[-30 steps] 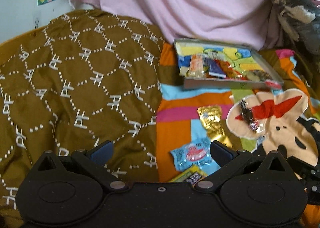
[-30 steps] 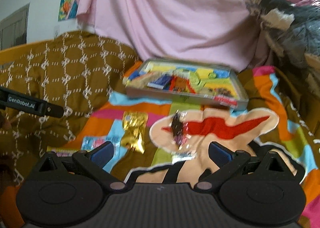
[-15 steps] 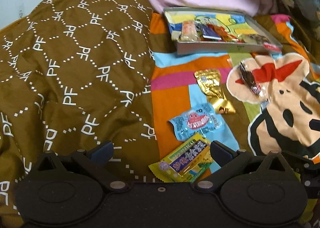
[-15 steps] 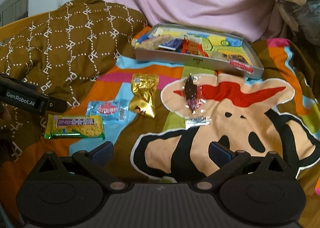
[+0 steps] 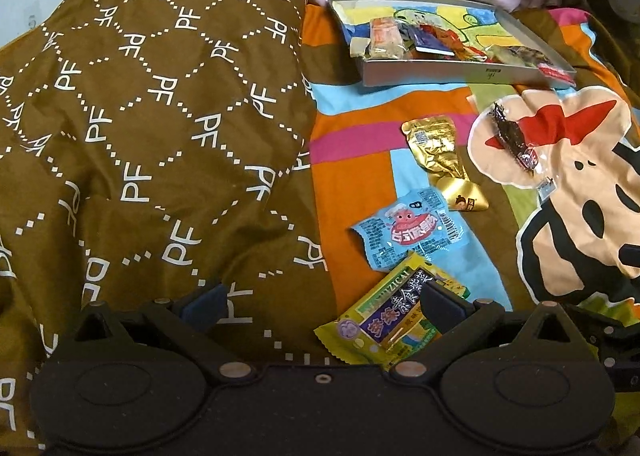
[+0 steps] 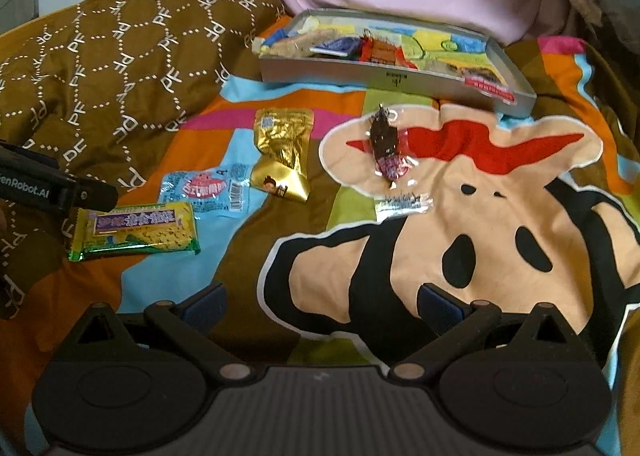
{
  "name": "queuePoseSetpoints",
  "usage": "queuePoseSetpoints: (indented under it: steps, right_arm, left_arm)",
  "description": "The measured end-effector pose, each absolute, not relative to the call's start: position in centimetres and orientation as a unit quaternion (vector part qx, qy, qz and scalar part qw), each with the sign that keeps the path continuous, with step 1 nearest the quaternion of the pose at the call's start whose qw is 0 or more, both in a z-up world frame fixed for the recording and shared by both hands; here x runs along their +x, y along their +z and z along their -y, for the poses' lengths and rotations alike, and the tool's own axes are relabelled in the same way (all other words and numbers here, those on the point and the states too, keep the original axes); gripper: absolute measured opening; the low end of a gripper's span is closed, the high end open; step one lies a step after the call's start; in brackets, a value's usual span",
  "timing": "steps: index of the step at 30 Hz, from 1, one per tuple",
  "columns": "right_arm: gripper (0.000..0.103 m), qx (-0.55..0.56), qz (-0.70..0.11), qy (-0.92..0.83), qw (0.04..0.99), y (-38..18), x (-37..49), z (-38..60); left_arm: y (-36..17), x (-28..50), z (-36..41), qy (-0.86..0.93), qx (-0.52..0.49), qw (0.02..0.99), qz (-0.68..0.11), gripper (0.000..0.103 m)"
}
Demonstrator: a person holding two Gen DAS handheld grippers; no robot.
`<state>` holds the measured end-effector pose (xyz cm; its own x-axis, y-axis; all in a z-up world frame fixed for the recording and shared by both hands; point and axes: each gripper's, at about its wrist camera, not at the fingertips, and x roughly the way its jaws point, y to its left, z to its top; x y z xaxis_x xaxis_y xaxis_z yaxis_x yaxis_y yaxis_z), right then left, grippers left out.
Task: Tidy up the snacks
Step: 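Withdraw both open tools from the tray back over the remaining snacks, then move the left tool to the yellow biscuit packet while the right tool approaches the blue packet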
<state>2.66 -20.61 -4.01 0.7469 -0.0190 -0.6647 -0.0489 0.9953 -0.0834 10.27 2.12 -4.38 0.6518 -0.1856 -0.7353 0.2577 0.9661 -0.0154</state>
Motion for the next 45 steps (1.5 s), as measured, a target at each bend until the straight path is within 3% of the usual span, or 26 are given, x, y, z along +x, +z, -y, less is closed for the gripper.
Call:
queuePoseSetpoints:
  steps: [30,45]
  right_arm:
    - [0.103,-0.020,-0.361,0.021,0.932,-5.6,7.4,20.6]
    - [0.103,-0.165,-0.328,0.157,0.917,-4.5,14.1,17.8]
  left_arm:
    - [-6.1,11.2,-0.3,-0.226,0.107,0.877,-0.411,0.102]
    - [-6.5,11.9,-0.1,-0.280,0.117,0.859,-0.413,0.100]
